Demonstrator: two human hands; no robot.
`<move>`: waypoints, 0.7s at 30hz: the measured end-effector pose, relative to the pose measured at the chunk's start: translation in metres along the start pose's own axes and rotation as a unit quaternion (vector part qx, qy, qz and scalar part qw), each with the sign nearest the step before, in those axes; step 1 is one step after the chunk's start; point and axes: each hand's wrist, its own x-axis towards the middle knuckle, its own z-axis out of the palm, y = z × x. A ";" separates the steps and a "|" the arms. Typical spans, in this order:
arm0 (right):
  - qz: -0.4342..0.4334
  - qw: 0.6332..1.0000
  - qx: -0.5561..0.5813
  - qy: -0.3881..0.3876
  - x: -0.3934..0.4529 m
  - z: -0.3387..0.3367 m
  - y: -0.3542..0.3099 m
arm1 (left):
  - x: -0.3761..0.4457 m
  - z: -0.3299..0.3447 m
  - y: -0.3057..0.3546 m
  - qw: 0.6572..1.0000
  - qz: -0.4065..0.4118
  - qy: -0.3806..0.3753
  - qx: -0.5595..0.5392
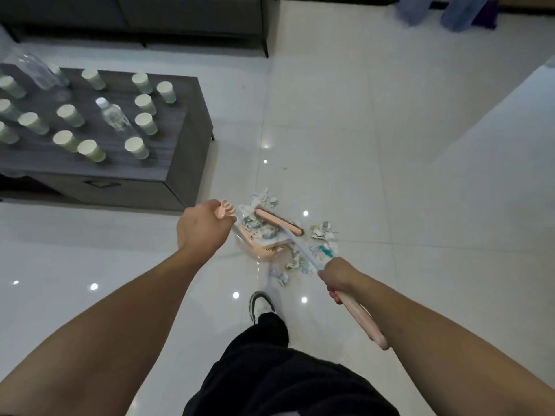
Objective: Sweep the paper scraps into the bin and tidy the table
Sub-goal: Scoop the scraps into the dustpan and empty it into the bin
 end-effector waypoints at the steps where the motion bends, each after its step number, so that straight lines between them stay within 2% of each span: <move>1: -0.003 1.000 0.016 0.008 -0.004 -0.002 0.007 | -0.008 -0.003 0.006 1.000 0.005 0.009 -0.005; 8: -0.036 0.979 0.195 0.052 -0.057 -0.016 0.088 | -0.070 -0.026 0.056 0.997 0.067 0.042 -0.006; 15: -0.025 0.937 0.333 0.104 -0.114 -0.035 0.159 | -0.098 -0.023 0.116 0.987 0.159 0.011 -0.013; 21: 0.014 0.885 0.434 0.169 -0.138 -0.033 0.206 | -0.106 -0.003 0.163 0.965 0.259 -0.027 -0.015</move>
